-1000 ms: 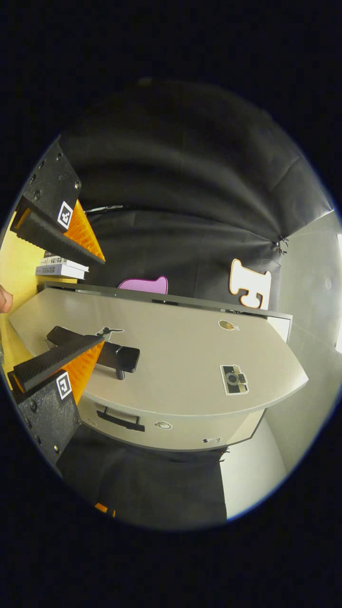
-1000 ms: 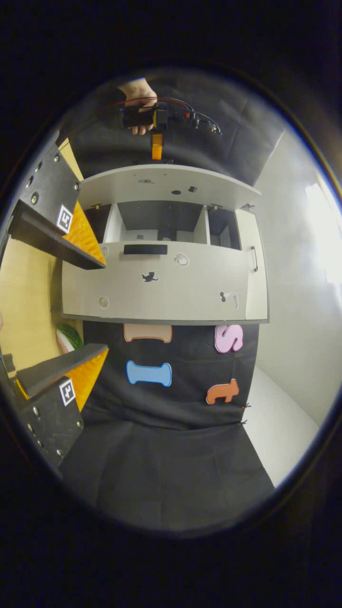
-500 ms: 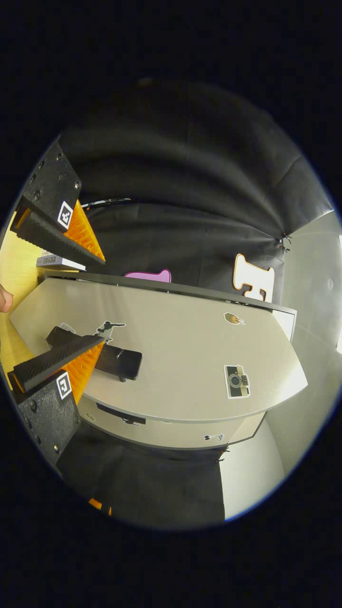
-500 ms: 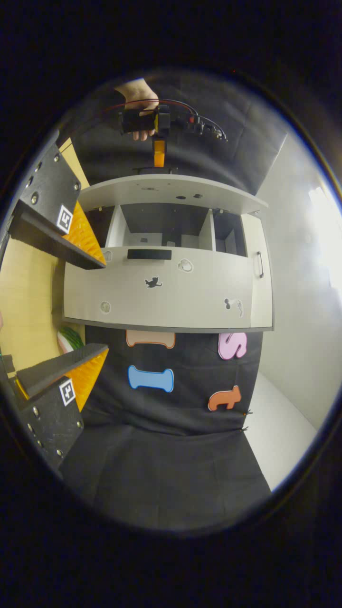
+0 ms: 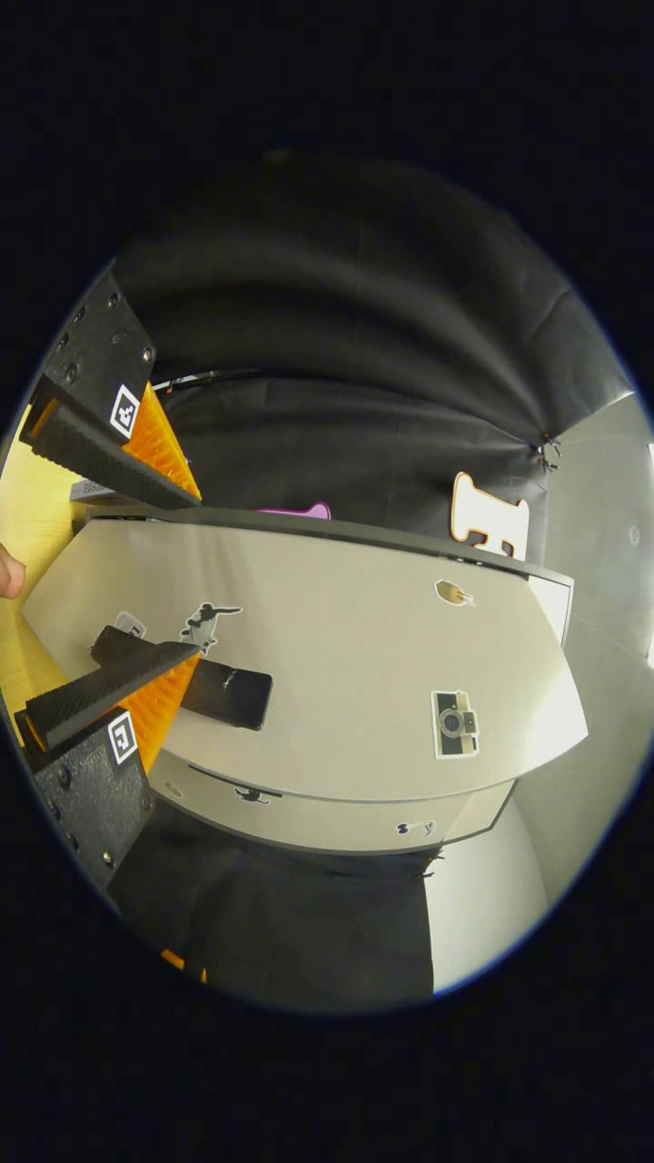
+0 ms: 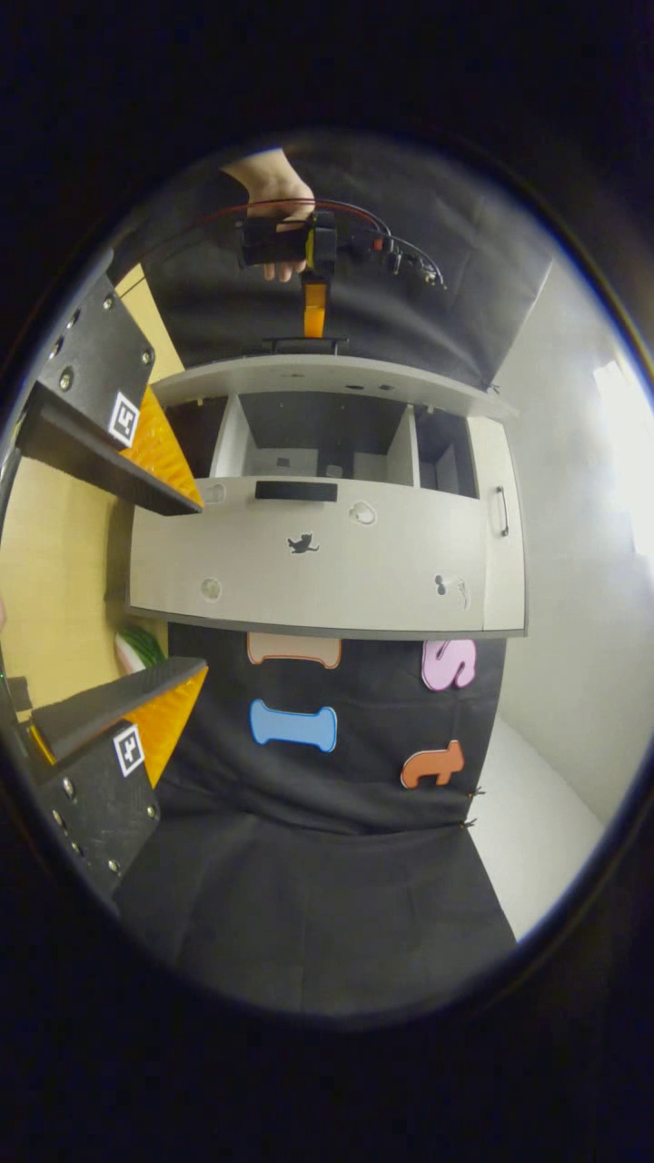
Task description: Grasp the bottle in the cabinet with the left hand and place it on the coaster, then close the right door with the right hand and the left door with the left hand.
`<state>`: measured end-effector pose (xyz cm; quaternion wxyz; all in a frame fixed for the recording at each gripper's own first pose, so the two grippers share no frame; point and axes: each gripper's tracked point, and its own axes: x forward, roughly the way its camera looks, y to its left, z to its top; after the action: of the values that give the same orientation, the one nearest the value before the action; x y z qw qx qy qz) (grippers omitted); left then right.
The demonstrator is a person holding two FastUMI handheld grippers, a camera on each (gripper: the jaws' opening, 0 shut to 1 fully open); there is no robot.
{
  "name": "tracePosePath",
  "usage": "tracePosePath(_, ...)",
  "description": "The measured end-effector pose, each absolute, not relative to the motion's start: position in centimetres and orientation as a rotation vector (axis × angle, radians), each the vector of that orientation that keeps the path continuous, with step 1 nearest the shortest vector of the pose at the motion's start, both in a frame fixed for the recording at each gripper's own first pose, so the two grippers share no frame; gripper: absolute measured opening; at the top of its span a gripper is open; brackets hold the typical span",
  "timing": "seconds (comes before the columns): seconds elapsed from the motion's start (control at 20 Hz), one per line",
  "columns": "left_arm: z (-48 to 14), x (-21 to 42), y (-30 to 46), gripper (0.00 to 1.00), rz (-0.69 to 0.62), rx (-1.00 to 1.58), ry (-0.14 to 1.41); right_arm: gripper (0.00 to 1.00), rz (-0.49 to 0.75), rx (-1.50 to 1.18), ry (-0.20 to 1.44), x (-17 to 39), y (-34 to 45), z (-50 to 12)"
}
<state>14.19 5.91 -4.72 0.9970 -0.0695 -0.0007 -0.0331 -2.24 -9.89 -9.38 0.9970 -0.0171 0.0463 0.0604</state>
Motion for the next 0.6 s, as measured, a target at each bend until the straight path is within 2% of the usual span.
tracePosePath(0.15, -4.9, 14.3, 4.3, 0.93, -0.109, -0.166, 0.012, 0.95, 0.105, -0.020, 0.102, -2.9, -10.5, -9.9)
tracePosePath(0.6, -4.8, 13.2, 2.7, 0.94, -0.089, -0.132, 0.020, 0.95, 0.077, -0.009, 0.099, -4.4, -12.0, -9.0)
